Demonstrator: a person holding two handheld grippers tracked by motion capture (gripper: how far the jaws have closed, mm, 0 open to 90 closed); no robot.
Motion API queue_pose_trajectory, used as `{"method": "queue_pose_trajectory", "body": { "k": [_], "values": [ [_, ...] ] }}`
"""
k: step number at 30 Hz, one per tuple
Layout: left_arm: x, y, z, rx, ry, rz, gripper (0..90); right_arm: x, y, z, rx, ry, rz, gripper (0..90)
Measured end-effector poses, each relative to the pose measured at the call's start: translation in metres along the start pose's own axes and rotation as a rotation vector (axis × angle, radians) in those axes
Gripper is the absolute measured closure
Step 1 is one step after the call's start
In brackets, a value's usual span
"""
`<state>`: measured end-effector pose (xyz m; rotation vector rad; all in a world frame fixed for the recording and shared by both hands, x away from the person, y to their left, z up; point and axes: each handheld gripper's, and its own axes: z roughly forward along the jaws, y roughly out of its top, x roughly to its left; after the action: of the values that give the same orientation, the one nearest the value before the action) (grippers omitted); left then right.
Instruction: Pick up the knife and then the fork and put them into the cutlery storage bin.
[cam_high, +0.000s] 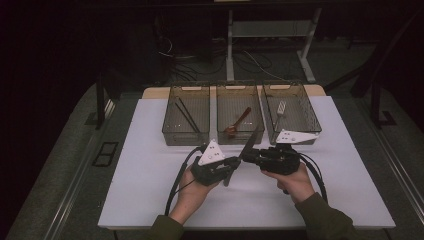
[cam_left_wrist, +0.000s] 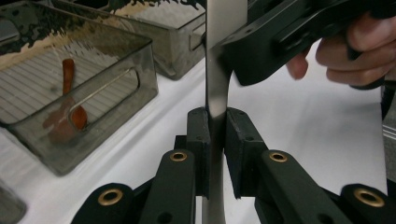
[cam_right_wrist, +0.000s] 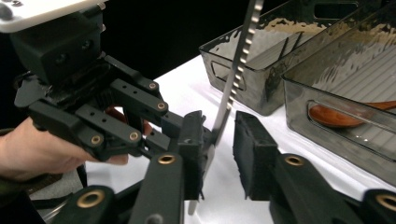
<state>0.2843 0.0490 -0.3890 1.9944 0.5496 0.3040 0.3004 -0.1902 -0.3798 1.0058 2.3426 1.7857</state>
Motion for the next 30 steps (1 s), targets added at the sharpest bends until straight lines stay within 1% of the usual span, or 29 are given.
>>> {"method": "queue_pose_trajectory", "body": {
  "k": [1, 3, 6, 9, 10, 15, 16, 18, 20, 22, 25, 27, 30],
  "values": [
    [0.000, 0.000, 0.001, 0.001, -0.001, 0.002, 79.7, 0.000, 0.001, 0.001, 0.000, 0.005, 0.008, 76.4],
    [-0.002, 0.001, 0.002, 0.001, 0.008, 0.008, 79.7, -0.001, 0.002, 0.003, -0.005, 0.011, 0.010, 80.7],
    [-0.002, 0.000, 0.001, -0.006, 0.009, 0.010, 79.7, -0.001, 0.003, 0.004, -0.012, 0.011, 0.008, 86.7],
    [-0.003, 0.000, 0.002, -0.009, 0.007, 0.008, 79.7, 0.000, 0.003, 0.004, -0.013, 0.020, 0.012, 88.2],
    [-0.002, 0.000, 0.002, -0.011, 0.001, 0.008, 79.6, 0.000, 0.003, 0.004, -0.013, 0.018, 0.002, 88.4],
    [-0.001, -0.002, 0.002, -0.032, -0.004, 0.023, 78.3, 0.003, 0.003, 0.003, -0.014, -0.001, -0.018, 88.7],
    [-0.001, -0.003, 0.001, -0.036, -0.001, 0.021, 77.4, 0.003, 0.003, 0.002, -0.014, -0.009, -0.022, 88.7],
    [0.003, -0.004, -0.002, -0.042, -0.005, 0.020, 69.9, 0.002, 0.003, 0.000, -0.011, -0.030, -0.033, 88.7],
    [0.006, -0.006, -0.007, -0.049, -0.007, 0.018, 65.8, 0.000, 0.004, -0.005, -0.019, -0.042, -0.034, 88.7],
    [0.010, -0.010, -0.012, -0.058, -0.017, 0.000, 59.8, -0.003, 0.006, -0.011, -0.022, -0.057, -0.039, 88.7],
    [0.016, -0.016, -0.020, -0.056, -0.014, -0.005, 55.1, -0.008, 0.008, -0.021, -0.021, -0.094, -0.045, 88.7],
    [0.021, -0.020, -0.026, -0.054, -0.017, -0.018, 52.3, -0.011, 0.008, -0.028, -0.026, -0.115, -0.041, 88.7],
    [0.026, -0.028, -0.035, -0.051, -0.018, -0.018, 47.0, -0.018, 0.010, -0.038, -0.031, -0.154, -0.045, 88.7]
  ]
}}
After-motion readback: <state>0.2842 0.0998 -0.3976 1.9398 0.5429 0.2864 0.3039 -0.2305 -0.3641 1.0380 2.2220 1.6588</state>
